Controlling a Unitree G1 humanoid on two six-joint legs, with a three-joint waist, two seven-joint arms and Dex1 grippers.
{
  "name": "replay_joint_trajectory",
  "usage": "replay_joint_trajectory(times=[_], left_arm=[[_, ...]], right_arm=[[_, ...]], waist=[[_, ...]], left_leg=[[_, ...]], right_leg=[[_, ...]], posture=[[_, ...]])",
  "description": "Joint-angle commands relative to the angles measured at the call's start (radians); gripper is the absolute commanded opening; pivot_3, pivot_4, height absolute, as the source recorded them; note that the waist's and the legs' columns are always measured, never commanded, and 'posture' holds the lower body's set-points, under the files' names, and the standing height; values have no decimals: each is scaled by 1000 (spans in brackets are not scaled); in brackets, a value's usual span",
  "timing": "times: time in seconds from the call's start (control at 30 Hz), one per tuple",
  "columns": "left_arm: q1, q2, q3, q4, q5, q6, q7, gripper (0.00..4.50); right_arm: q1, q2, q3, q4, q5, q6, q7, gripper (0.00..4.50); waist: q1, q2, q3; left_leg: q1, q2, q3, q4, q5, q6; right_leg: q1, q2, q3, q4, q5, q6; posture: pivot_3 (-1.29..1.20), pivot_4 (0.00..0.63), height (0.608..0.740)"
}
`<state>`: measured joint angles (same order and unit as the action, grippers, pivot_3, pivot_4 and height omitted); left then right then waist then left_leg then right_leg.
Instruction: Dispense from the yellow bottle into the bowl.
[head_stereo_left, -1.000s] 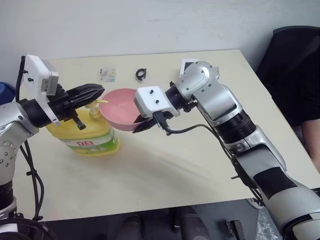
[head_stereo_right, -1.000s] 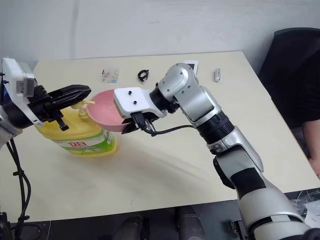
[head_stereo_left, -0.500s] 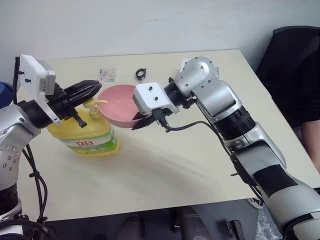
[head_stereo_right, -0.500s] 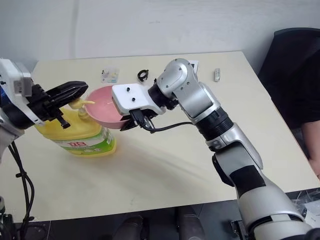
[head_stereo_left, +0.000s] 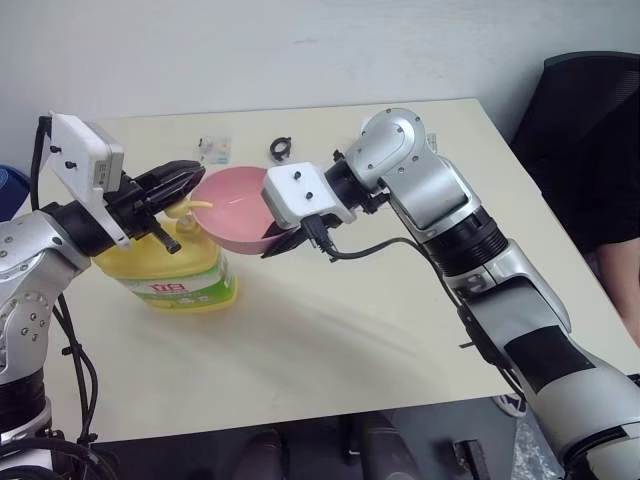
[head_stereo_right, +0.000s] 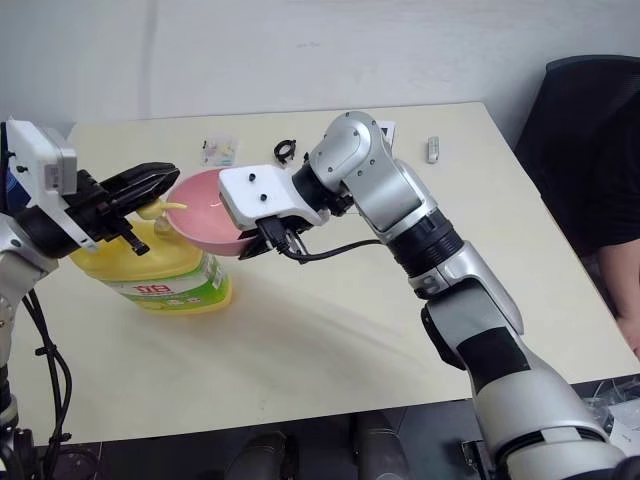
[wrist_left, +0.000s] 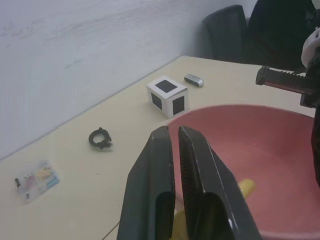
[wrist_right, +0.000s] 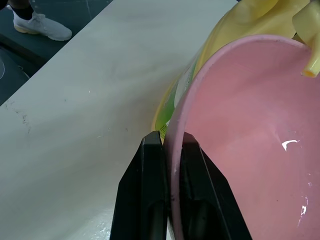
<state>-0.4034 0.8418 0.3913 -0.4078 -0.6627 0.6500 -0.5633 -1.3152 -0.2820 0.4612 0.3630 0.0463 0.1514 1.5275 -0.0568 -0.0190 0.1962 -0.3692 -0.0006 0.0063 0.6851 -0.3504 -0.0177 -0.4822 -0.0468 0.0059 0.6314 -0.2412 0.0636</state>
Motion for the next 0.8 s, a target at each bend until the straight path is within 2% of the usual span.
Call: replay_joint_trajectory(times=[0.03, 0.17, 0.47, 0.63, 0.8], left_arm=[[13, 5, -3, -20, 7, 11, 5, 327], [22, 4, -5, -19, -24, 60, 4, 327], [26, 56, -87, 40, 63, 44, -26, 327], [21, 79, -149, 80, 121, 11, -55, 327], [2, 77, -175, 142, 155, -26, -79, 327]], right_arm=[[-6, 0, -6, -14, 0, -52, 9, 0], [8, -6, -2, -3, -18, -89, 6, 0], [7, -9, -5, 19, -40, -117, 6, 0], [7, -10, -7, 20, -43, -122, 8, 0], [8, -4, -8, 11, -42, -111, 7, 0]], waist=[[0, 0, 0], [0, 0, 0], [1, 0, 0], [0, 0, 0], [0, 0, 0]], left_leg=[[0, 0, 0, 0, 0, 0], [1, 0, 0, 0, 1, 0], [7, -1, 1, 0, 3, -1], [18, -1, 2, -1, 1, 3], [35, 1, 2, -4, 1, 3]], right_leg=[[0, 0, 0, 0, 0, 0], [0, 0, 0, 1, 0, 0], [3, 0, 1, 6, 1, -2], [12, 0, 2, 5, 2, -4], [29, 2, 1, 4, 2, -7]], posture=[[0, 150, 740], [0, 150, 740], [0, 150, 740], [0, 150, 740], [0, 150, 740]])
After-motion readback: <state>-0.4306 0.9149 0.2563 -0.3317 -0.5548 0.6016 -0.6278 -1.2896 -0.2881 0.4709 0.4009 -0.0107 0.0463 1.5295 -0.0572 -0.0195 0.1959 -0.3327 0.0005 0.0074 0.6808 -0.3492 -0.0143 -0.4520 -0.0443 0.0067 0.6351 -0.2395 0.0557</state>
